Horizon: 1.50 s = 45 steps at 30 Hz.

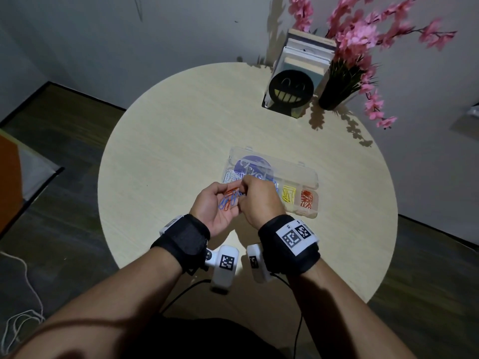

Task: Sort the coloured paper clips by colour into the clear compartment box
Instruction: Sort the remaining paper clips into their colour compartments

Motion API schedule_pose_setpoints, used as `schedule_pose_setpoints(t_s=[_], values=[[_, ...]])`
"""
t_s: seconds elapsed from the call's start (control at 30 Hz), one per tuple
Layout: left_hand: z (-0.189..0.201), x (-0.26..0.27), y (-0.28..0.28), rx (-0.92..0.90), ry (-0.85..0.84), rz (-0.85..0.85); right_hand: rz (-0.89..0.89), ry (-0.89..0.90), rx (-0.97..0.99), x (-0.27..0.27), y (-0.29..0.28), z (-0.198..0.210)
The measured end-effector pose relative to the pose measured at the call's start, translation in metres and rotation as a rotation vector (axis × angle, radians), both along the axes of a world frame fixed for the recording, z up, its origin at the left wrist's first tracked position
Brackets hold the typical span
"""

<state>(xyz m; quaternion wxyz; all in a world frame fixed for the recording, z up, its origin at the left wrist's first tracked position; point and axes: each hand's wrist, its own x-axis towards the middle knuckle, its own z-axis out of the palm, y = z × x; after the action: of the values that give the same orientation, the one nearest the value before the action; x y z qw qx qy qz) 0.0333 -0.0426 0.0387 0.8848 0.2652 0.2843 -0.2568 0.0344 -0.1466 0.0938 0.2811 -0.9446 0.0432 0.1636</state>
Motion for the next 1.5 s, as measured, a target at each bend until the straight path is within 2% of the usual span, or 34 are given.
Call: schedule_pose_setpoints(t_s=[0.1, 0.3, 0.5, 0.6, 0.67, 0.77, 0.83, 0.9, 1.03, 1.23, 1.37, 1.5], values=[[-0.001, 0.003, 0.003, 0.003, -0.006, -0.010, -0.087, 0.007, 0.073, 0.005, -0.010, -0.001], [-0.003, 0.008, 0.011, 0.024, -0.030, -0.045, -0.305, -0.003, 0.006, 0.035, -0.049, -0.017], [0.000, 0.010, 0.008, 0.034, -0.031, -0.060, -0.361, 0.064, -0.058, 0.055, -0.065, -0.047], [0.001, 0.011, 0.008, 0.022, -0.033, -0.055, -0.362, 0.052, -0.056, 0.054, -0.070, -0.047], [0.001, 0.011, 0.007, 0.012, -0.025, -0.044, -0.339, -0.015, -0.014, 0.049, -0.067, -0.036], [0.002, 0.012, 0.002, -0.008, -0.018, -0.033, -0.209, -0.087, 0.099, 0.031, -0.048, -0.015], [0.005, 0.011, -0.003, -0.036, -0.014, -0.011, -0.115, -0.031, 0.145, 0.019, -0.031, -0.007], [0.008, 0.009, -0.008, -0.072, -0.015, -0.002, -0.063, 0.026, 0.100, 0.010, -0.019, -0.006], [0.010, 0.004, -0.013, -0.078, -0.033, 0.005, -0.103, 0.047, -0.009, 0.005, -0.008, -0.006], [0.015, -0.003, -0.019, -0.070, -0.024, -0.019, -0.138, 0.117, 0.043, 0.005, -0.015, 0.000], [0.021, -0.005, -0.018, -0.098, -0.005, 0.000, -0.132, 0.017, 0.081, -0.002, -0.031, 0.010], [0.030, -0.011, -0.020, -0.083, -0.028, -0.058, 0.134, -0.050, 0.050, -0.011, -0.025, 0.016]])
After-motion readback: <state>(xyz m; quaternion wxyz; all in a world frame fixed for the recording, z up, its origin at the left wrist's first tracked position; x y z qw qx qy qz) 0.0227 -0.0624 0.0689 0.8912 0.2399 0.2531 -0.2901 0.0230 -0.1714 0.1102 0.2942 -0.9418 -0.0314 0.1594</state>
